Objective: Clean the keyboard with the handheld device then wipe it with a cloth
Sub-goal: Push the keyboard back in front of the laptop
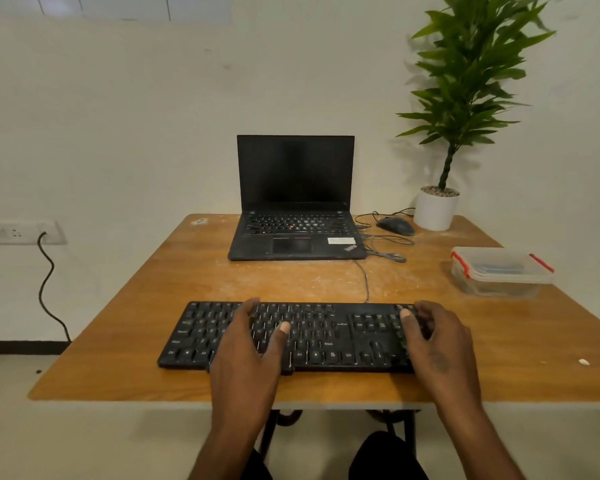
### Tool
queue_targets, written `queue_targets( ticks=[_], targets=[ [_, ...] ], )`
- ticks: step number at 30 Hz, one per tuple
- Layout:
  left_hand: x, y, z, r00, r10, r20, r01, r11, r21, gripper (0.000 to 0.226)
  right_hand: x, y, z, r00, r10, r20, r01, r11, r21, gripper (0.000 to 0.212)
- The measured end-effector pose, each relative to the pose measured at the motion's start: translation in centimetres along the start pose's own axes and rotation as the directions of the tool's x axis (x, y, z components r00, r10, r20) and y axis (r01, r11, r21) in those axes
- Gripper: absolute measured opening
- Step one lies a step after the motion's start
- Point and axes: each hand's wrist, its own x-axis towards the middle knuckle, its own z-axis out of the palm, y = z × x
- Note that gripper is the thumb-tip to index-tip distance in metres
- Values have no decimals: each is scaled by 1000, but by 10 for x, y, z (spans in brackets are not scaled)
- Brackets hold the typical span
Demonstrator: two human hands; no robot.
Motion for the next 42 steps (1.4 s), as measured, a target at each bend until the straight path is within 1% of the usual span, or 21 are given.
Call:
queue_targets(
  ticks=[2,4,6,8,10,12,17,19,23,27,31,33,36,39,42],
  targets=[
    [5,-10,-8,998,36,-42,-27,979,201,65,-1,2,-1,1000,11,16,-9,992,-122,43],
    [10,-24,-15,996,68,-54,-42,925,378,70,-1,4,-2,999,40,35,-32,976,-215,48],
    [15,-36,-21,998,40,-50,-11,875,484,81,-2,7,0,995,72,68,-53,968,-246,54],
    [18,-43,-26,999,-1,-53,28,852,522,86,-2,10,2,990,90,106,-59,964,-260,59],
    [22,-46,-29,996,-41,-73,72,868,492,85,-2,14,5,990,84,110,-52,962,-268,60],
    [29,-50,-31,993,-89,-81,114,903,414,84,-1,15,7,992,84,91,-58,965,-258,59],
    [46,-59,-33,981,-152,-120,175,961,215,84,7,12,11,991,116,66,-105,983,-150,57],
    [54,-62,-33,978,-159,-133,181,968,174,79,13,10,14,989,133,72,-124,985,-119,59],
    [85,-70,-29,981,-159,-111,169,981,95,75,39,7,23,989,133,65,-127,988,-89,59],
    [115,-70,-14,981,-156,-115,163,985,50,71,72,7,37,986,133,99,-123,987,-106,60],
    [141,-71,-1,988,-124,-93,126,992,14,77,101,8,50,980,121,156,-102,987,-124,63],
    [150,-70,6,991,-99,-95,100,995,1,76,115,7,56,976,121,182,-99,987,-129,66],
    [159,-69,11,993,-69,-93,69,998,-4,77,129,8,64,969,121,214,-91,985,-146,70],
    [165,-69,15,996,-39,-78,40,999,13,73,139,10,72,970,108,219,-71,983,-172,71],
    [170,-71,19,995,-34,-92,38,998,44,77,144,13,78,974,91,209,-47,977,-207,73]
  ],
)
